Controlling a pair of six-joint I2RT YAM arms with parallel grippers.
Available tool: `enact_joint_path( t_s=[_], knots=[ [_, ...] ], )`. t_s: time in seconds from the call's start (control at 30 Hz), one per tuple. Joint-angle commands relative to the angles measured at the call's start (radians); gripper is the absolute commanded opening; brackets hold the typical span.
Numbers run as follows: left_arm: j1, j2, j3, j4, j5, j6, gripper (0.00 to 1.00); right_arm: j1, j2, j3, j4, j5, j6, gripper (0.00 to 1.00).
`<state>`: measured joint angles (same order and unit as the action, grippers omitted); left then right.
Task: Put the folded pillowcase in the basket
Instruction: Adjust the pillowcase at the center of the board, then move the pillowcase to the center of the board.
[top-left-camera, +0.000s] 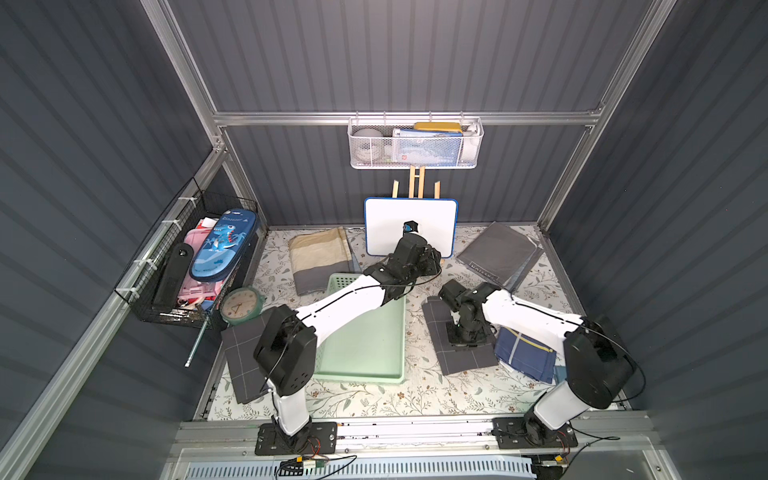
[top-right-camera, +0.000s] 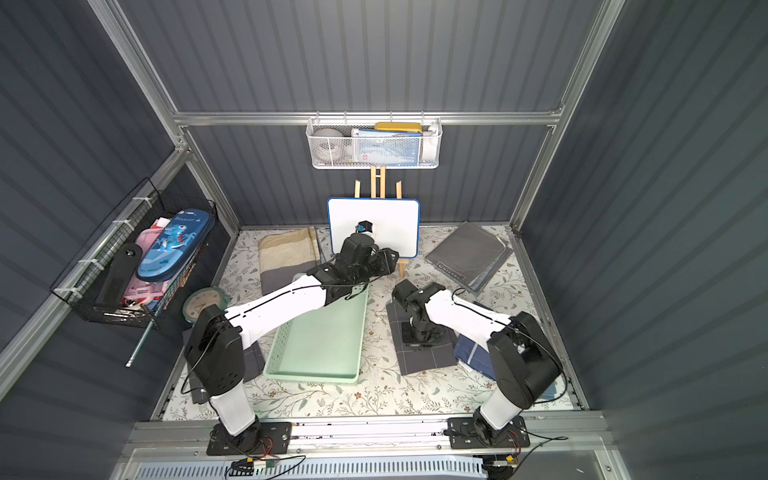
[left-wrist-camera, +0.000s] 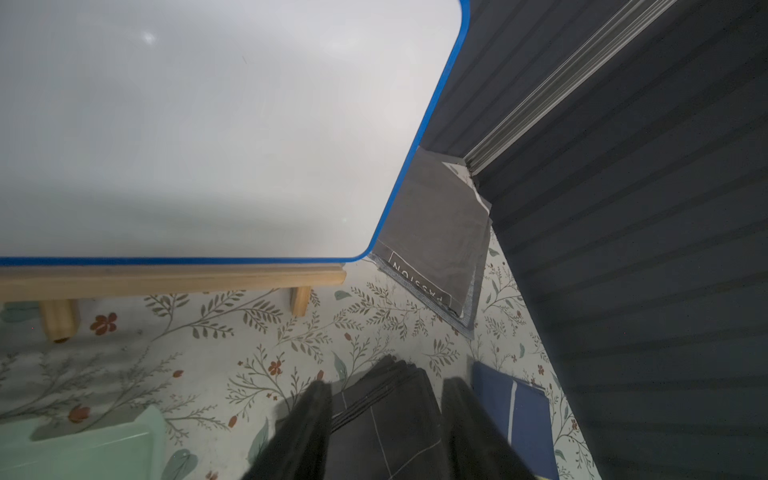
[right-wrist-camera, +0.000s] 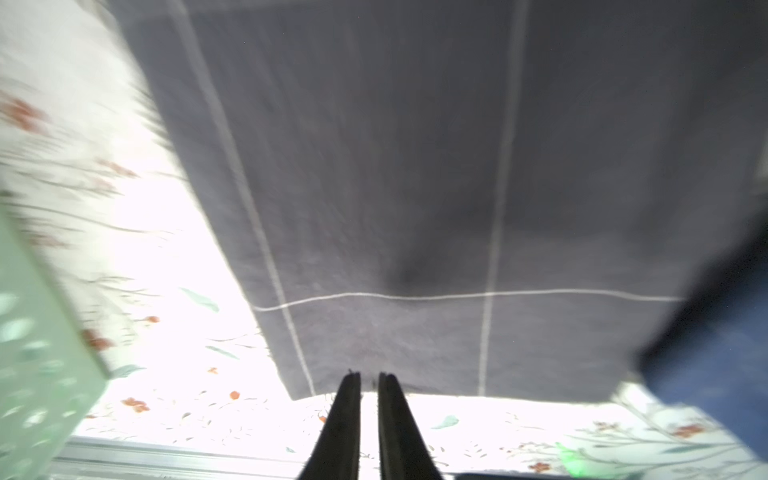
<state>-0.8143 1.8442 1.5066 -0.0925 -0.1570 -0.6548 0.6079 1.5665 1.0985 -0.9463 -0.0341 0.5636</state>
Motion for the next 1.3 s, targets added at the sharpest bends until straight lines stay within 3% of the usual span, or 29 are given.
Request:
enact_joint_path(
  t_s=[0.0, 0.07, 0.13, 0.3, 0.47, 0.63, 0.9, 1.27],
  knots=[
    [-0.022, 0.054, 0.044, -0.196, -0.005, -0.124, 0.53, -0.057, -0.077, 0.024, -0.065, 0.148, 0.031, 0.21],
    [-0.036, 0.078, 0.077, -0.273, -0.031, -0.165, 0.61, -0.112, -0.137, -0.009, -0.050, 0.151, 0.038, 0.24],
    [-0.065, 0.111, 0.125, -0.357, -0.095, -0.206, 0.68, -0.152, -0.223, -0.060, -0.016, 0.148, 0.047, 0.34],
    [-0.115, 0.216, 0.243, -0.539, -0.135, -0.305, 0.64, -0.195, -0.426, -0.184, 0.074, 0.201, 0.071, 0.50],
    [-0.121, 0.345, 0.313, -0.688, -0.039, -0.424, 0.62, -0.246, -0.429, -0.194, 0.048, 0.171, 0.055, 0.50],
    [-0.116, 0.366, 0.335, -0.795, -0.087, -0.516, 0.65, -0.252, -0.449, -0.232, 0.089, 0.123, 0.035, 0.51],
    [-0.068, 0.383, 0.329, -0.623, -0.089, -0.435, 0.67, -0.255, -0.467, -0.275, 0.124, 0.111, 0.012, 0.51],
    [-0.030, 0.388, 0.229, -0.475, 0.037, -0.384, 0.65, -0.264, -0.449, -0.269, 0.127, 0.109, 0.018, 0.51]
  ],
)
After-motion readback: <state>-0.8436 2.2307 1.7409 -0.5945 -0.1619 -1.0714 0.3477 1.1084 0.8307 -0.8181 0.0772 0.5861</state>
